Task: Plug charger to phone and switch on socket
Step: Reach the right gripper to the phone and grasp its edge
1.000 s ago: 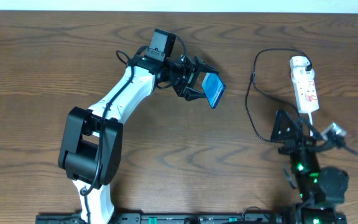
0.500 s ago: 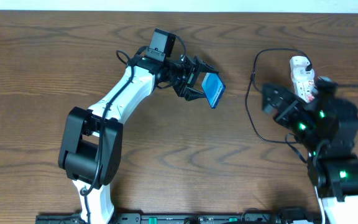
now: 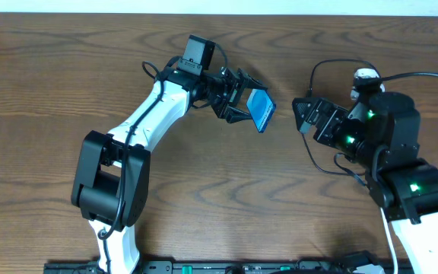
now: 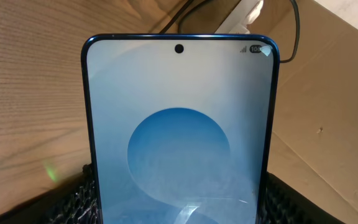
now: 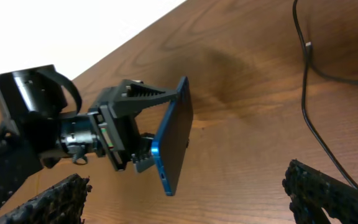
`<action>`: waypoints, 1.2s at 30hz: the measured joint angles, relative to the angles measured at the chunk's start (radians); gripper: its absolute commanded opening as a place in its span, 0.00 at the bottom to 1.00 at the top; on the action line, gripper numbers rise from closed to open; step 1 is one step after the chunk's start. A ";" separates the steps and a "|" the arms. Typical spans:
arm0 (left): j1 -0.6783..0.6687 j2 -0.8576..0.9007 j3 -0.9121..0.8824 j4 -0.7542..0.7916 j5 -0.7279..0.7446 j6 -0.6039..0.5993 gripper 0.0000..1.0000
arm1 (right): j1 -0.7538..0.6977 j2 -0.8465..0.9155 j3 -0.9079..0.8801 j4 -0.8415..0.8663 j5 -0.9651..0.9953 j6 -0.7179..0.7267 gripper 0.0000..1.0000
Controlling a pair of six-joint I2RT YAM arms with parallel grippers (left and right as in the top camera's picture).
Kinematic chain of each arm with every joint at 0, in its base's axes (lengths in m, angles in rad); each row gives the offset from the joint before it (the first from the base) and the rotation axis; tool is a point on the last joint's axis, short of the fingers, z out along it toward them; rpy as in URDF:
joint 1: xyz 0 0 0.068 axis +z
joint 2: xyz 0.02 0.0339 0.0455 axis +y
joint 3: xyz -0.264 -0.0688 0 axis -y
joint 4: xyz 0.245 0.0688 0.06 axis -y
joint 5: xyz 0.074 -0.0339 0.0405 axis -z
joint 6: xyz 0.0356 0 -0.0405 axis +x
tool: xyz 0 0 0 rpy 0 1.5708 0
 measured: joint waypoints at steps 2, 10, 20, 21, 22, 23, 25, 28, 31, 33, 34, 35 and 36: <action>0.000 0.000 0.000 0.000 0.000 0.001 0.69 | 0.000 0.011 0.000 0.011 0.003 0.005 0.95; 0.000 0.000 0.000 0.000 0.000 0.022 0.69 | 0.054 0.057 0.008 0.037 0.008 0.037 0.90; 0.000 0.000 0.000 0.000 0.000 0.023 0.69 | 0.218 0.291 0.295 -0.296 0.196 0.076 0.79; 0.000 0.000 0.000 0.000 0.000 0.023 0.69 | 0.229 0.314 0.317 -0.306 0.214 0.078 0.77; 0.000 0.000 0.000 0.000 0.000 0.022 0.69 | 0.241 0.340 0.338 -0.308 0.233 0.082 0.75; 0.000 0.000 0.000 0.000 0.000 0.023 0.69 | 0.252 0.359 0.350 -0.306 0.246 0.086 0.74; 0.000 0.000 0.000 0.000 0.000 0.023 0.69 | 0.272 0.393 0.359 -0.305 0.267 0.099 0.73; 0.000 0.000 0.000 0.000 0.000 0.023 0.68 | 0.294 0.437 0.359 -0.306 0.305 0.115 0.71; 0.000 0.000 0.000 0.000 0.000 0.023 0.69 | 0.312 0.470 0.359 -0.305 0.343 0.127 0.70; 0.000 0.000 0.000 0.000 0.000 0.023 0.69 | 0.323 0.488 0.359 -0.304 0.361 0.131 0.64; 0.000 0.000 0.000 0.000 0.000 0.023 0.69 | 0.330 0.495 0.359 -0.304 0.368 0.133 0.61; 0.000 0.000 0.000 0.000 0.000 0.023 0.69 | 0.335 0.503 0.359 -0.301 0.375 0.135 0.59; 0.000 0.000 0.000 0.000 0.000 0.023 0.69 | 0.339 0.509 0.359 -0.299 0.383 0.135 0.56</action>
